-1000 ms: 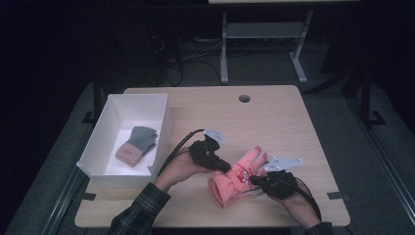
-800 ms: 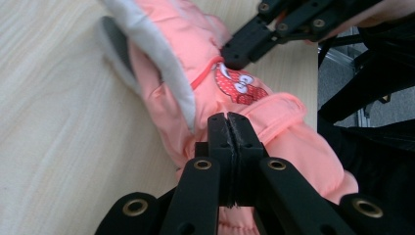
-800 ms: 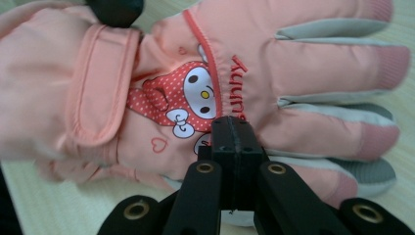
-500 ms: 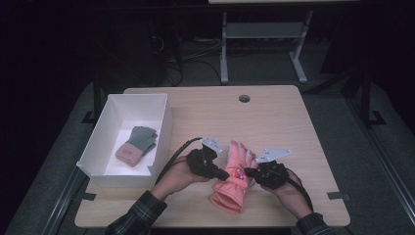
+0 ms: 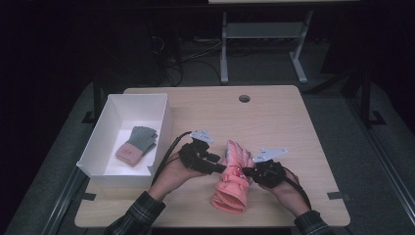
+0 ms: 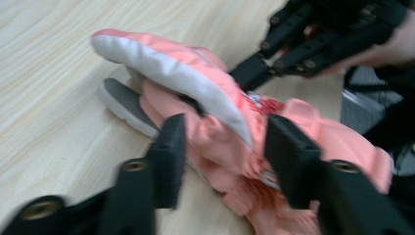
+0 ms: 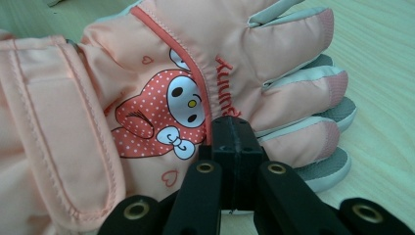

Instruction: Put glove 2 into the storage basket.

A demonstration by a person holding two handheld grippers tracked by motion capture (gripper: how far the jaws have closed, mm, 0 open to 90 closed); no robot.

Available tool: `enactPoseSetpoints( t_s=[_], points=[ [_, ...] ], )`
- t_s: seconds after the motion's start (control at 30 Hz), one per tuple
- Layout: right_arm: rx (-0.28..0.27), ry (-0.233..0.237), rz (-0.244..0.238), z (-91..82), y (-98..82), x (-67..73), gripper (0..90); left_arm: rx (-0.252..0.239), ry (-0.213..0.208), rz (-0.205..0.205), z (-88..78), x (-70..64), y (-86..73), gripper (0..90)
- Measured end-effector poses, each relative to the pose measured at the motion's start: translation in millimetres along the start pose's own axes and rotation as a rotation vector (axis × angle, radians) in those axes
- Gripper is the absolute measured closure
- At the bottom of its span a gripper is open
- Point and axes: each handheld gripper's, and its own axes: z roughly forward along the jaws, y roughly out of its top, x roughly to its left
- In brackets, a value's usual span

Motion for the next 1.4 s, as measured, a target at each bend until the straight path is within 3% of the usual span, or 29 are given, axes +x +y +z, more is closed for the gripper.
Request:
enactPoseSetpoints(
  t_s=[0.17,0.37,0.5,0.53,0.6,0.63,0.7,0.83,1.0,1.3,1.4],
  points=[
    [-0.001,-0.001,-0.002,0.5,0.3,0.5,90.0,-0.014,0.023,-0.019,12.5,2.8,2.0,26.1],
    [-0.001,-0.002,-0.007,0.6,0.2,0.6,90.0,-0.026,0.046,-0.037,29.1,4.5,6.0,17.5],
    [-0.001,-0.001,-0.013,0.9,0.1,0.3,90.0,0.017,0.047,-0.05,44.2,7.0,3.2,16.1],
    [-0.002,-0.002,-0.015,1.0,0.1,0.6,90.0,0.027,0.064,-0.056,48.6,9.0,1.2,14.7],
    [0.01,-0.011,-0.022,2.3,-0.1,2.2,90.0,0.024,0.022,-0.121,55.9,15.8,-5.1,12.6],
    [0.01,-0.011,-0.022,2.3,-0.1,2.2,90.0,0.024,0.022,-0.121,55.9,15.8,-5.1,12.4],
    [0.018,-0.019,-0.033,3.8,-0.6,3.6,90.0,0.022,-0.008,-0.159,60.1,20.9,-10.8,12.3],
    [0.029,-0.018,-0.035,5.9,-1.5,4.5,90.0,0.041,-0.02,-0.169,64.5,21.5,-14.1,12.3],
    [0.043,-0.006,-0.028,9.1,-4.6,2.4,90.0,0.069,-0.067,-0.21,73.3,26.4,-19.6,12.3],
    [0.047,0.001,-0.019,11.9,-5.6,1.6,90.0,0.069,-0.055,-0.182,78.1,21.8,-19.7,12.5],
    [0.049,0.003,-0.013,12.1,-6.2,1.5,90.0,0.079,-0.072,-0.183,80.4,19.7,-17.7,16.1]
  ],
)
